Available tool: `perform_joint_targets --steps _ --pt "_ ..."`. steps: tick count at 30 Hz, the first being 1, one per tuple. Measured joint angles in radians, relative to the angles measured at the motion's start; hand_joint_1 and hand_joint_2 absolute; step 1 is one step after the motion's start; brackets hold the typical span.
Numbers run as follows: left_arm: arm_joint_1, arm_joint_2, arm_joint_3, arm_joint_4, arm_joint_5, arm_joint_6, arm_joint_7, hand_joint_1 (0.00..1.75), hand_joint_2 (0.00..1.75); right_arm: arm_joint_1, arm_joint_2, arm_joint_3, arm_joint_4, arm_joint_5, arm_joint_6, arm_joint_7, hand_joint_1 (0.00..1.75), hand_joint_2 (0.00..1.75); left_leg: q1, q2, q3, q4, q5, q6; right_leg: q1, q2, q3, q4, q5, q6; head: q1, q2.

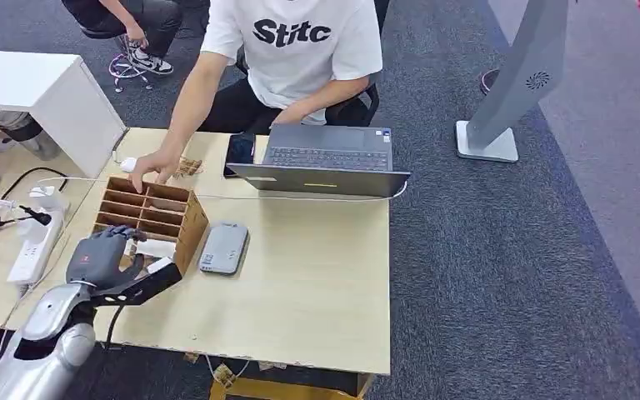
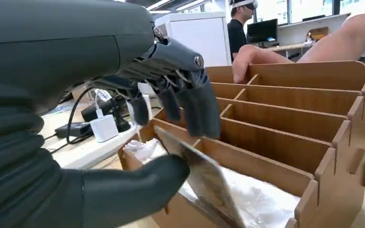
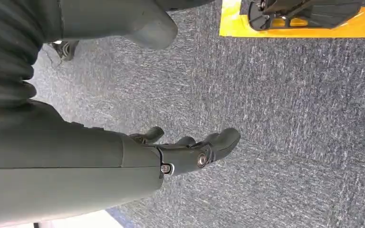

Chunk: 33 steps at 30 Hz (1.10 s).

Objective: Pass the card to the sensor for recognition and then transmit it.

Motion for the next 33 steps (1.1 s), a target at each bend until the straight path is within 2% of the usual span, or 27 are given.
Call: perform_joint_targets --steps 15,25,33 --pt "-0.011 -0.002 0.000 0.058 -0.002 0.004 -0.001 1.75 1.75 -0.003 0.000 0.000 0.000 0.003 0.034 0.012 0.00 1.75 0.000 0.000 0.000 0.000 0.000 0.000 0.000 0.000 0.000 0.000 0.000 0.000 0.000 0.000" --pt "-0.023 -0.003 0.001 0.066 0.008 0.093 -0.026 1.75 1.75 -0.002 0.000 0.000 0.000 0.008 0.031 0.011 0.00 1.75 0.000 0.000 0.000 0.000 0.000 0.000 0.000 0.000 0.000 0.000 0.000 0.000 0.000 0.000" --pt "-0.087 0.012 0.032 0.000 0.086 0.123 -0.061 1.75 1.75 -0.002 0.000 0.000 0.000 0.011 0.022 0.010 0.00 1.75 0.000 0.000 0.000 0.000 0.000 0.000 0.000 0.000 0.000 0.000 0.000 0.000 0.000 0.000"
